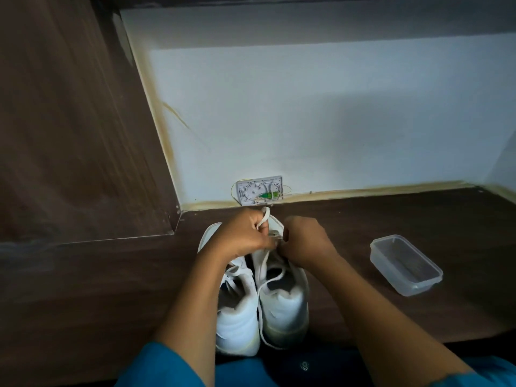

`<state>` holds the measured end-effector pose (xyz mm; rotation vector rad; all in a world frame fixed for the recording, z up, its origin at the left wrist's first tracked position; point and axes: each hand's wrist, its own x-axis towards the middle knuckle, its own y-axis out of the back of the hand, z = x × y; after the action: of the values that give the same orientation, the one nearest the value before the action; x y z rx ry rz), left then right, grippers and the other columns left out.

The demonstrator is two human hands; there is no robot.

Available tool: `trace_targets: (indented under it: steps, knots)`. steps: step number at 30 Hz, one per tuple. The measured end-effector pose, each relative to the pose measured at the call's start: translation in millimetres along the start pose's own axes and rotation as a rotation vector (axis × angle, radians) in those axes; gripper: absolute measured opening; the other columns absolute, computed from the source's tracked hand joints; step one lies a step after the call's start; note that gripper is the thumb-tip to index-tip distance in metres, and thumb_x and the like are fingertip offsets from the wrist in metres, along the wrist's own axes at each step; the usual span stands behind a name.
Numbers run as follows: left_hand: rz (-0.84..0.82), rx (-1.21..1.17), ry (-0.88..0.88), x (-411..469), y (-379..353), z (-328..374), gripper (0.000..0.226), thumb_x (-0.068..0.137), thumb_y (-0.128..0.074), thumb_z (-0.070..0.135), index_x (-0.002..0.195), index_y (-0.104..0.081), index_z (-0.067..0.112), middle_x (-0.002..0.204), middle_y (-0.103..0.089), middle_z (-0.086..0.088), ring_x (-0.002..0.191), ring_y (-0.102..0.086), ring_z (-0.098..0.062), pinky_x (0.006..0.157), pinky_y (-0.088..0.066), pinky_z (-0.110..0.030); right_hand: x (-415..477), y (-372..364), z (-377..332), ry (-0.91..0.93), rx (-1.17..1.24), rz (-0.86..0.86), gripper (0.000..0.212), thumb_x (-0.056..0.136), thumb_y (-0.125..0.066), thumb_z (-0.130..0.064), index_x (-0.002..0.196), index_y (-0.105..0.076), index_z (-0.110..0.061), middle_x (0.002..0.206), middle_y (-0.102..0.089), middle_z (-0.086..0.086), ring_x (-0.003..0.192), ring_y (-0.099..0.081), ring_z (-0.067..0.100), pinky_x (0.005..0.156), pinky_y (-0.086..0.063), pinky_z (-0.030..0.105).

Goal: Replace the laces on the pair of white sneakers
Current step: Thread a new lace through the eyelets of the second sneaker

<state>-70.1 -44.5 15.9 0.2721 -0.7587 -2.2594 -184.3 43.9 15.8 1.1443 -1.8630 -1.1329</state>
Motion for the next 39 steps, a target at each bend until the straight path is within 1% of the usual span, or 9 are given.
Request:
trace_targets:
  steps: [4, 7, 10, 15, 19, 22, 28, 32, 39]
  knots:
    - [-0.092, 0.293, 0.014, -4.3, 0.8, 1.8, 0.034, 0.062, -0.077, 0.005, 0.066, -0.047, 0.022, 0.062, -0.047, 0.004, 0.054, -0.04, -0.011, 0.05, -0.031, -0.023, 0.8, 13.1, -1.1, 0.177, -0.022, -0.16, 0.014, 0.079, -0.065, -0.012, 0.073, -0.058, -0.023, 0.086, -0.063, -0.001, 0.094, -0.059, 0.02, 0.057, -0.034, 0.019]
    - [-0.054, 0.322, -0.002, -3.8, 4.3, 2.1, 0.038, 0.062, -0.077, 0.004, 0.063, -0.044, 0.021, 0.062, -0.046, 0.003, 0.054, -0.04, -0.011, 0.049, -0.03, -0.023, -5.0, 21.3, -0.5, 0.269, -0.09, -0.385, 0.029, 0.073, -0.073, -0.015, 0.101, -0.073, -0.022, 0.08, -0.057, -0.005, 0.081, -0.051, 0.012, 0.064, -0.04, 0.02]
    - [-0.009, 0.258, 0.012, -0.8, 3.6, -1.1, 0.048, 0.057, -0.082, 0.004, 0.06, -0.037, 0.019, 0.06, -0.044, 0.001, 0.057, -0.037, -0.017, 0.056, -0.031, -0.026, -5.9, 19.2, 3.5, 0.267, -0.071, -0.375, 0.026, 0.073, -0.075, -0.017, 0.098, -0.076, -0.024, 0.073, -0.053, -0.013, 0.082, -0.05, 0.007, 0.067, -0.038, 0.018]
    - [-0.007, 0.175, 0.019, 4.2, 0.6, -8.6, 0.051, 0.053, -0.079, -0.002, 0.059, -0.033, 0.019, 0.056, -0.037, 0.001, 0.057, -0.032, -0.017, 0.058, -0.029, -0.029, -6.5, 19.5, 2.3, 0.257, -0.13, -0.401, 0.017, 0.085, -0.063, -0.023, 0.1, -0.073, -0.021, 0.102, -0.069, 0.002, 0.093, -0.059, 0.017, 0.075, -0.043, 0.023]
    - [0.01, 0.031, 0.066, 4.7, 4.5, -12.3, 0.045, 0.06, -0.071, -0.011, 0.06, -0.036, 0.017, 0.057, -0.041, -0.003, 0.051, -0.038, -0.015, 0.05, -0.035, -0.022, -9.8, 20.2, -3.6, 0.235, -0.166, -0.491, 0.024, 0.086, -0.058, -0.042, 0.103, -0.071, -0.03, 0.101, -0.07, -0.003, 0.091, -0.064, 0.016, 0.084, -0.051, 0.028]
    - [0.007, -0.031, 0.08, 2.8, 5.5, -10.8, 0.038, 0.063, -0.061, -0.013, 0.06, -0.037, 0.016, 0.056, -0.038, -0.003, 0.049, -0.036, -0.014, 0.042, -0.033, -0.017, -10.1, 10.8, -11.8, 0.217, -0.327, -0.4, 0.032, 0.079, -0.058, -0.051, 0.102, -0.068, -0.031, 0.103, -0.067, -0.002, 0.095, -0.062, 0.022, 0.081, -0.052, 0.032]
    - [-0.01, 0.021, 0.066, 0.3, 2.8, -8.9, 0.022, 0.048, -0.058, 0.012, 0.056, -0.038, 0.019, 0.051, -0.038, 0.003, 0.049, -0.036, -0.015, 0.055, -0.032, -0.027, -17.5, 7.4, -20.9, 0.148, -0.473, -0.262, 0.03, 0.087, -0.054, -0.035, 0.112, -0.062, -0.021, 0.115, -0.061, 0.003, 0.107, -0.06, 0.026, 0.082, -0.051, 0.036]
    - [-0.011, 0.05, 0.048, 0.8, -0.3, -5.1, 0.019, 0.047, -0.054, 0.015, 0.054, -0.037, 0.019, 0.051, -0.036, 0.003, 0.053, -0.032, -0.016, 0.057, -0.026, -0.028, -20.5, 5.4, -29.1, 0.13, -0.558, -0.24, 0.028, 0.091, -0.05, -0.023, 0.116, -0.061, -0.02, 0.119, -0.061, 0.001, 0.11, -0.06, 0.023, 0.069, -0.043, 0.031]
    - [-0.026, 0.078, 0.047, 2.5, -0.6, -5.8, 0.021, 0.047, -0.057, 0.016, 0.055, -0.038, 0.018, 0.054, -0.039, 0.0, 0.056, -0.037, -0.017, 0.057, -0.033, -0.032, -23.0, 15.7, -32.0, 0.092, -0.448, -0.203, 0.03, 0.087, -0.054, -0.017, 0.116, -0.06, -0.013, 0.119, -0.061, 0.007, 0.11, -0.059, 0.028, 0.078, -0.049, 0.033]
